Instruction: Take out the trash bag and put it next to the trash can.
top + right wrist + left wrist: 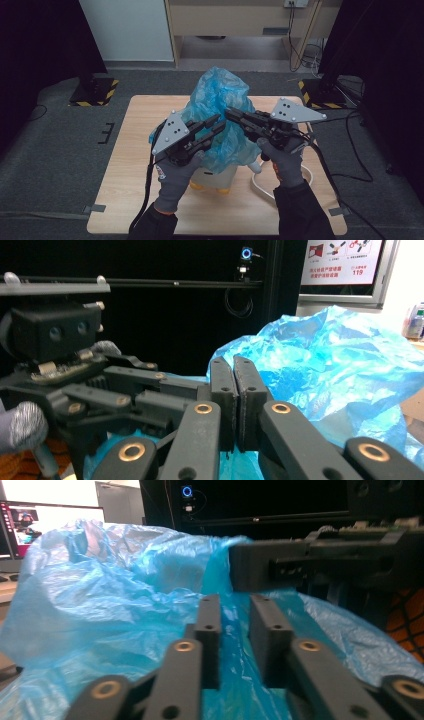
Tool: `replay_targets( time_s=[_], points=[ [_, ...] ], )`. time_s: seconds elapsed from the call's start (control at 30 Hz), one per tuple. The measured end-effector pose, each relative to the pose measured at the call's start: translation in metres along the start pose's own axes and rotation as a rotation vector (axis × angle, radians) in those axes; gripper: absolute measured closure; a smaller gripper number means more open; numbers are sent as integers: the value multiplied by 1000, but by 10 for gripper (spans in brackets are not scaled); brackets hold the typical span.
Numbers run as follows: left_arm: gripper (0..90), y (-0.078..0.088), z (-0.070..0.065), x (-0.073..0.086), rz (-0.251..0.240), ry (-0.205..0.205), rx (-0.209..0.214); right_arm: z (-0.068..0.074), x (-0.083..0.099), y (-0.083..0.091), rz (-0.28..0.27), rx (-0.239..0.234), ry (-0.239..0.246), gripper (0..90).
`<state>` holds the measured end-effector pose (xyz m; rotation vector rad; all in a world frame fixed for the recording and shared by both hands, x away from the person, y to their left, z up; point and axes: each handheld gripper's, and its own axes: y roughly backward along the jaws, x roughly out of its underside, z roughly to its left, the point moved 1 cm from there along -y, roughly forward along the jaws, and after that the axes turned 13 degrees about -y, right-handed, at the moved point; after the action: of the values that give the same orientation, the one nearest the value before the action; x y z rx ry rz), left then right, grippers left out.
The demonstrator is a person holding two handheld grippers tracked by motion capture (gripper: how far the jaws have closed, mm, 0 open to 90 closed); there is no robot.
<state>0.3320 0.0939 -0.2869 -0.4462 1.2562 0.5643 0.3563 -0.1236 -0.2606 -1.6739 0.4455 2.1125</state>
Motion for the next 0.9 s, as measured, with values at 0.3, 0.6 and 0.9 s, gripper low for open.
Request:
replay_targets(
  time_s=[0.3, 0.6, 0.9],
  points=[
    [663, -5, -3, -2, 23, -36, -4, 1, 1, -1, 1, -30, -15, 892],
    [717, -9, -6, -3, 32, -52, -23, 3, 3, -3, 12, -69, -30, 892],
    [866, -9, -6, -4, 60, -32, -23, 2, 3, -2, 9, -88, -30, 818]
  ],
)
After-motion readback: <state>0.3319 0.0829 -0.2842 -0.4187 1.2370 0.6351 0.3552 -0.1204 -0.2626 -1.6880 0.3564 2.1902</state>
